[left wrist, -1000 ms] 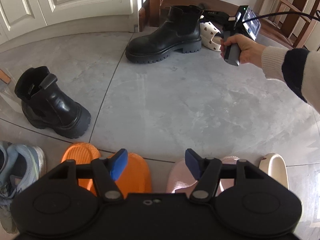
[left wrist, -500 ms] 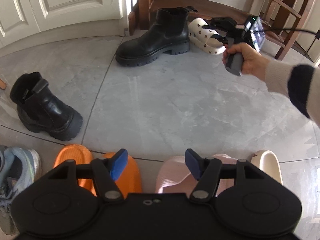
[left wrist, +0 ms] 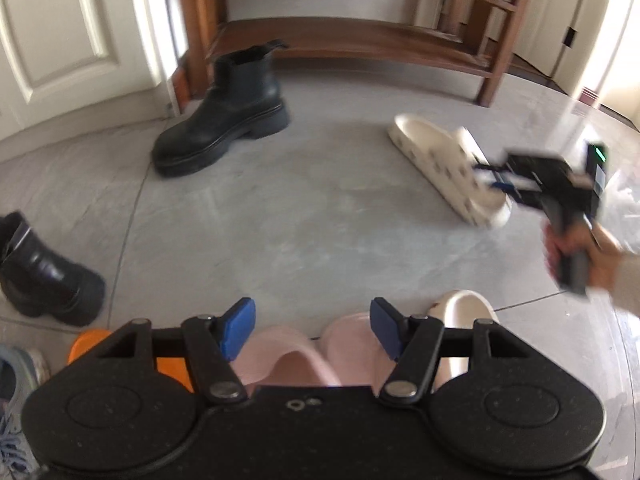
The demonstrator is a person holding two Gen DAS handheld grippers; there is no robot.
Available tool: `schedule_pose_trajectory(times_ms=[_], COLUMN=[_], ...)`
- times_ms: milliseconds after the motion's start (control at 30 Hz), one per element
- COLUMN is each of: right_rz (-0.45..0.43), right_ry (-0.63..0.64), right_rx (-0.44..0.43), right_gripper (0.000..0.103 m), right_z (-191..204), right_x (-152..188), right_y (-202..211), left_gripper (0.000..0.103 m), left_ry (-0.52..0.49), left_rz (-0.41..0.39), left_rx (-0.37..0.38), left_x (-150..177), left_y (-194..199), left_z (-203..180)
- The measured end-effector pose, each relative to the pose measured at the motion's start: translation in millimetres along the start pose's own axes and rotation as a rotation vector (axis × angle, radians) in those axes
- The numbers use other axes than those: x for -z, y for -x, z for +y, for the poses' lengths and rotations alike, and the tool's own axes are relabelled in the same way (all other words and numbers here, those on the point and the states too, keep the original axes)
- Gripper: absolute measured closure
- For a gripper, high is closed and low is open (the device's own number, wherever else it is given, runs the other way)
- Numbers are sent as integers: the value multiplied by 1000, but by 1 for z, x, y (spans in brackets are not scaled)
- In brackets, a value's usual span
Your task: Organize scattered shoes
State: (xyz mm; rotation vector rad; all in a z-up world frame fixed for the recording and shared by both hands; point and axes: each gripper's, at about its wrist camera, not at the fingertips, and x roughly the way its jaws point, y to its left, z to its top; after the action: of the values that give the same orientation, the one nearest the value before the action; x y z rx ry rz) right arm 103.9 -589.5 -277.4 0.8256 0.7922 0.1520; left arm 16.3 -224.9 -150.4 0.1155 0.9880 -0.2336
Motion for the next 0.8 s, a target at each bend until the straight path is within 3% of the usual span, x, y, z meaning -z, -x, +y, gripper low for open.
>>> schedule_pose_trajectory(times_ms=[100, 233, 300, 367, 433, 467, 533, 667, 800], right_rz=[9, 48, 44, 24, -52, -74, -56, 21, 9], right_ry=[-34, -60, -105, -165, -120, -90, -54, 23, -5], right_rx=[29, 63, 46, 8, -19, -14, 21, 123, 165], right_gripper=[70, 81, 70, 28, 14, 12, 11, 11, 11], right_z=[-28, -60, -70, -74, -61, -54, -47, -38, -50], right_x=[27, 66, 76, 82, 88, 91, 96, 104, 113], right_y=[58, 126, 147, 170, 201, 213, 226, 231, 253], left_gripper=[40, 40, 39, 39, 39, 39, 39, 39, 39], left_ry=[-64, -242, -356, -484, -637, -725, -811, -958, -1072], left_rz=[-27, -81, -125, -172, -213, -228, -226, -128, -79], left_rx=[31, 94, 137, 161, 190, 220, 281, 459, 498], left_x=[-4, -11, -14, -18, -25, -30, -40, -55, -65], left_y=[6, 16, 18, 17, 8, -1, -17, -65, -104], left_z=[-27, -81, -107, -127, -149, -163, -179, -213, -238])
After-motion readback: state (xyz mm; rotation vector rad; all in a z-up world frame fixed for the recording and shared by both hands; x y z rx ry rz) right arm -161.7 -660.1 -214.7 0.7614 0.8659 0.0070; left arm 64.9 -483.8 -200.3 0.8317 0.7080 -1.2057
